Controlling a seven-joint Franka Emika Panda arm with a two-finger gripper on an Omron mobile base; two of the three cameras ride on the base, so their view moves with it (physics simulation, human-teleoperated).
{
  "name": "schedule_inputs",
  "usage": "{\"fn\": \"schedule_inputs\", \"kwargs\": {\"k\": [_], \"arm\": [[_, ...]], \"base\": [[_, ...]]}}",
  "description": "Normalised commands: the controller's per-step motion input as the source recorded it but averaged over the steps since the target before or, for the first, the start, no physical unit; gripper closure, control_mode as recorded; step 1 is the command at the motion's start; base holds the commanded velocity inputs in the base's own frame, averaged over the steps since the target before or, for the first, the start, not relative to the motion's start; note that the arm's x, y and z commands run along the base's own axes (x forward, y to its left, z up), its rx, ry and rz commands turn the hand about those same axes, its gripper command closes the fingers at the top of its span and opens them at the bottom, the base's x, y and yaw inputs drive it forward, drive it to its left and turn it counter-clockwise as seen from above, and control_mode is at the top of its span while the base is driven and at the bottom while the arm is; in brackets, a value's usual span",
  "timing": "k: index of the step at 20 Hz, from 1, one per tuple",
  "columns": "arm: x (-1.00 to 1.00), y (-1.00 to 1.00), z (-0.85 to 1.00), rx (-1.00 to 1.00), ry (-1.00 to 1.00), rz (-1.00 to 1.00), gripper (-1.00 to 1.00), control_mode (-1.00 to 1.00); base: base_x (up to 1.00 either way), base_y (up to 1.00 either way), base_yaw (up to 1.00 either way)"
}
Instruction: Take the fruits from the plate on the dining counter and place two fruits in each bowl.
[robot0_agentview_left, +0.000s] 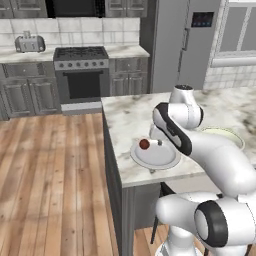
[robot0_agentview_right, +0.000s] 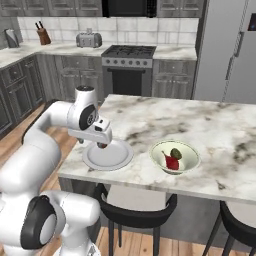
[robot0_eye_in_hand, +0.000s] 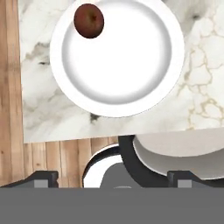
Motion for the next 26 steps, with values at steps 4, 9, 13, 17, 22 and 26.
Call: {"fn": "schedule_inputs", "kwargs": {"k": [4, 9, 13, 17, 22, 26], "arm": [[0.0, 0.0, 0.0, 0.0, 0.0, 0.0, -1.0, 1.0], [1.0, 0.4, -0.29, 0.0, 0.01, 0.11, -1.0, -1.0], [1.0, 0.46, -0.59, 0.0, 0.04, 0.15, -1.0, -1.0], [1.0, 0.16, -0.52, 0.0, 0.0, 0.12, -1.0, -1.0], [0.46, -0.02, -0.02, 0.0, 0.01, 0.0, -1.0, -1.0], [0.41, -0.12, -0.12, 0.0, 0.0, 0.0, -1.0, -1.0]], "base": [[0.63, 0.06, 0.0], [0.0, 0.0, 0.0], [0.0, 0.0, 0.0], [0.0, 0.0, 0.0], [0.0, 0.0, 0.0], [0.0, 0.0, 0.0]]}}
